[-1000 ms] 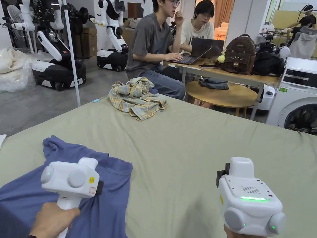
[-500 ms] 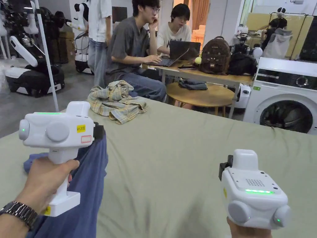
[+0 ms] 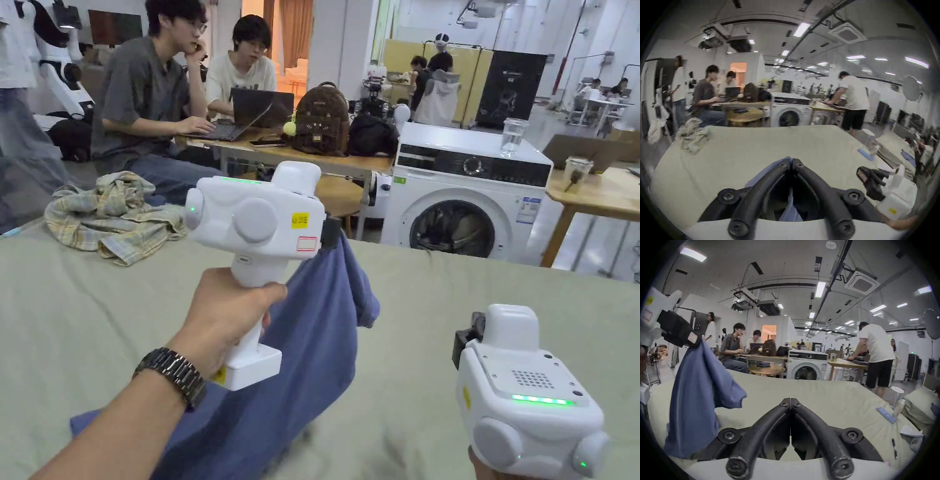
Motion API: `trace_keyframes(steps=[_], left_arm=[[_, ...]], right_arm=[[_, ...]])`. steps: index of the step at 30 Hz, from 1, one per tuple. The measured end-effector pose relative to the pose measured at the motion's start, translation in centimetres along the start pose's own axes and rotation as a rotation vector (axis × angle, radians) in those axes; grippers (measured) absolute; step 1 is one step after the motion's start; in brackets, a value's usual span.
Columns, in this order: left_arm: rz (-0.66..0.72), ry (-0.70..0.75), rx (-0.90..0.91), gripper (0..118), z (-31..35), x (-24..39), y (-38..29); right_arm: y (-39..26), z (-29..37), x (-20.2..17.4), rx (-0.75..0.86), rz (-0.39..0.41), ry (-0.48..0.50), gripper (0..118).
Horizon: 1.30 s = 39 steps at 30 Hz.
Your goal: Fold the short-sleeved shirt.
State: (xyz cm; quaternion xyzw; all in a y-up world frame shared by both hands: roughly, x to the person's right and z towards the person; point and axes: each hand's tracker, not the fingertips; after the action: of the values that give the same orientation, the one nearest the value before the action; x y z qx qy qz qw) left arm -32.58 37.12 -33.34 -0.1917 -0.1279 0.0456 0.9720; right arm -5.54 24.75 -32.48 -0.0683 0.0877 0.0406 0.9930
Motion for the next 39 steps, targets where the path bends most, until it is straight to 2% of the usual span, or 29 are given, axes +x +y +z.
trace_keyframes(steps=[8,15,17,18,19,22,26,31,32,33,34,36,39], left_arm=[[-0.058,-0.222,-0.137,0,-9.0,10.6,-3.1],[-0.039,-0.255,-0.295,0,-13.1,13.5,-9.6],[-0.011,-0.256,-0.331,8,-13.7,13.3,-11.1],[-0.002,-0.261,-0.342,8,-13.8,13.1,-11.4],[0.009,-0.254,-0.351,21,-13.9,12.8,-11.9],[0.054,-0.243,-0.372,35,-13.4,11.7,-12.5],[0.088,-0.193,-0.314,45,-11.1,9.3,-12.6],[0.070,-0.061,-0.179,43,-6.7,5.5,-13.2],[0.062,-0.029,-0.147,33,-5.4,5.3,-13.3],[0.055,0.009,-0.111,8,-4.4,4.7,-13.5],[0.040,0.063,-0.082,0,-3.5,4.2,-13.7],[0.029,0.166,-0.042,0,-1.9,3.2,-14.1],[0.063,0.167,-0.049,0,0.1,0.9,-14.4]], right_arm=[[-0.9,2.2,7.7,-0.013,-0.005,-0.140,0],[-2.9,2.9,11.0,-0.072,-0.009,-0.184,0],[-3.4,2.9,11.1,-0.088,-0.014,-0.182,0],[-3.6,2.8,11.0,-0.092,-0.015,-0.179,0],[-3.8,2.8,10.9,-0.098,-0.015,-0.177,0],[-4.1,2.6,10.2,-0.111,-0.020,-0.155,0],[-3.9,2.5,9.0,-0.108,-0.020,-0.125,0],[-3.2,2.5,7.0,-0.089,-0.031,-0.079,0],[-3.1,2.4,6.7,-0.084,-0.035,-0.073,0],[-3.1,2.4,6.3,-0.079,-0.036,-0.065,0],[-3.1,2.3,5.9,-0.076,-0.041,-0.064,0],[-3.1,2.1,5.3,-0.076,-0.059,-0.053,0],[-3.1,1.7,4.4,-0.086,-0.072,-0.037,0]])
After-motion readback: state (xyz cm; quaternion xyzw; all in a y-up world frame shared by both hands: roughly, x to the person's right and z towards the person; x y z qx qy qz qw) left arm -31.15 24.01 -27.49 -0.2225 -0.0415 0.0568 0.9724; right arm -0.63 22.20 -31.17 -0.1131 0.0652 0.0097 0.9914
